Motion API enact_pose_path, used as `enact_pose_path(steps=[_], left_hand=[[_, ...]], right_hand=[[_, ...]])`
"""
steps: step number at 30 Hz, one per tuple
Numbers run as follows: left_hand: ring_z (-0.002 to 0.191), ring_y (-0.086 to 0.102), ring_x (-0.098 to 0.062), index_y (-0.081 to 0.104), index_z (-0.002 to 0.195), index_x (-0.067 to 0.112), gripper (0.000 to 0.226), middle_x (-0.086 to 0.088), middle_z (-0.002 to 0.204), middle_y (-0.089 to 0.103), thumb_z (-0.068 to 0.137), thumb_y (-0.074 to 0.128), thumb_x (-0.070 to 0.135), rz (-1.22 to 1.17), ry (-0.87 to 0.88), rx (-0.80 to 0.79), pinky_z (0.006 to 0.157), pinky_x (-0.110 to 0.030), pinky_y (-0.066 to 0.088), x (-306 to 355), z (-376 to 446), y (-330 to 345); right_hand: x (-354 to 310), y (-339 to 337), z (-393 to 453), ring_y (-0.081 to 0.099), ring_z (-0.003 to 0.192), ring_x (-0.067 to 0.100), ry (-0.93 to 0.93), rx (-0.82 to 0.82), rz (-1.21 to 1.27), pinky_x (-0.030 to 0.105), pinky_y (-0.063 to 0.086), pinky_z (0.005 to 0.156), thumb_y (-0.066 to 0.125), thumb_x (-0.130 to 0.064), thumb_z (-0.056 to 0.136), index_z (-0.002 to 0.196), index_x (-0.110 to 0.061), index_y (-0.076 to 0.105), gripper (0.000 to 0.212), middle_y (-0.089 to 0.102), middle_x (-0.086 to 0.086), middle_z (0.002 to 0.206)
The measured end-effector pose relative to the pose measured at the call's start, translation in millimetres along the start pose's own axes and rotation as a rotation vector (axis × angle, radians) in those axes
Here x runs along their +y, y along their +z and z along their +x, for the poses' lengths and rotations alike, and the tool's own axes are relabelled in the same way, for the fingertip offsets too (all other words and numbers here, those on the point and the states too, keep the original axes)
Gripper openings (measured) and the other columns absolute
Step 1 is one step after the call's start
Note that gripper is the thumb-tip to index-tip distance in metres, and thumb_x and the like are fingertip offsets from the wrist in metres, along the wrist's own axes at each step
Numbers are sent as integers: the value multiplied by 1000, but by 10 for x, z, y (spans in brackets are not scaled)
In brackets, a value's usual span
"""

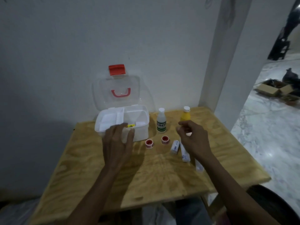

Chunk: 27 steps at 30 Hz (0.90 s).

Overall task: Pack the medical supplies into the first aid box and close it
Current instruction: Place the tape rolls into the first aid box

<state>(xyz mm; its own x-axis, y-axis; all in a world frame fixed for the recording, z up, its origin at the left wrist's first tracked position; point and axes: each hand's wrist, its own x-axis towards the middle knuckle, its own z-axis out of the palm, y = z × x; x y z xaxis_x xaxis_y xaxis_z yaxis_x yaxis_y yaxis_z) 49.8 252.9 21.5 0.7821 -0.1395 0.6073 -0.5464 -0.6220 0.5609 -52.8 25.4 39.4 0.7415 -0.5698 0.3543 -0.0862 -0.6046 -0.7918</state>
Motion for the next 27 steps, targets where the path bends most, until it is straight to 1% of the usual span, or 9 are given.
enact_pose_path(steps=[2, 4, 7, 9, 11, 13, 17, 22, 27], left_hand=[[107, 58, -26, 68, 110, 16, 33, -6, 109, 68, 86, 59, 38, -16, 22, -37, 96, -37, 42, 104, -253, 120], [104, 57, -21, 69, 107, 22, 27, 0, 106, 67, 87, 60, 38, 35, 56, -83, 91, -35, 41, 202, -442, 222], [107, 55, -16, 67, 108, 30, 21, 6, 109, 67, 91, 61, 39, 43, -18, -169, 90, -36, 43, 308, -542, 360], [109, 55, -15, 66, 109, 33, 23, 9, 112, 67, 92, 56, 45, 31, -107, -194, 93, -39, 45, 286, -525, 451], [105, 58, -14, 68, 105, 35, 26, 12, 108, 68, 93, 50, 51, 56, -133, -210, 90, -41, 47, 240, -503, 525], [105, 59, -14, 69, 106, 37, 29, 13, 108, 68, 93, 48, 52, 76, -155, -217, 91, -40, 45, 204, -511, 568], [108, 55, -13, 70, 111, 38, 29, 13, 112, 67, 94, 50, 50, 93, -168, -223, 96, -37, 38, 184, -540, 586], [104, 57, -11, 72, 108, 35, 28, 14, 106, 70, 92, 54, 49, 77, -176, -218, 94, -39, 42, 164, -527, 599], [98, 60, -13, 74, 105, 32, 24, 12, 100, 72, 90, 60, 44, 72, -160, -232, 91, -41, 46, 136, -525, 591]], right_hand=[[109, 105, -116, 64, 94, 14, 17, -39, -40, 28, 48, 80, 68, -28, 88, 109, -15, 70, 25, 71, -2, 98], [179, 241, -192, 63, 102, 19, 6, -62, -137, 40, 49, 89, 67, -37, 86, 110, -20, 71, 29, 73, -1, 104], [183, 416, -206, 58, 108, 24, 17, -75, -293, 50, 40, 99, 59, -52, 88, 112, -28, 70, 35, 71, 1, 106], [163, 499, -181, 54, 115, 24, 59, -101, -334, 55, 29, 108, 55, -53, 90, 114, -32, 68, 34, 70, 0, 110], [168, 561, -164, 51, 119, 22, 93, -121, -342, 56, 21, 112, 55, -51, 90, 114, -35, 67, 31, 69, -2, 111], [188, 598, -171, 51, 119, 21, 104, -132, -347, 56, 18, 112, 54, -52, 90, 113, -38, 68, 31, 70, -6, 110], [210, 639, -215, 51, 118, 19, 90, -102, -407, 54, 19, 112, 50, -56, 91, 113, -41, 68, 32, 71, -9, 113], [203, 624, -252, 53, 116, 17, 57, -55, -424, 54, 21, 111, 55, -54, 90, 107, -37, 71, 29, 72, -8, 108], [193, 609, -266, 52, 118, 17, 59, -66, -411, 54, 18, 112, 57, -51, 90, 104, -35, 72, 26, 71, -7, 108]])
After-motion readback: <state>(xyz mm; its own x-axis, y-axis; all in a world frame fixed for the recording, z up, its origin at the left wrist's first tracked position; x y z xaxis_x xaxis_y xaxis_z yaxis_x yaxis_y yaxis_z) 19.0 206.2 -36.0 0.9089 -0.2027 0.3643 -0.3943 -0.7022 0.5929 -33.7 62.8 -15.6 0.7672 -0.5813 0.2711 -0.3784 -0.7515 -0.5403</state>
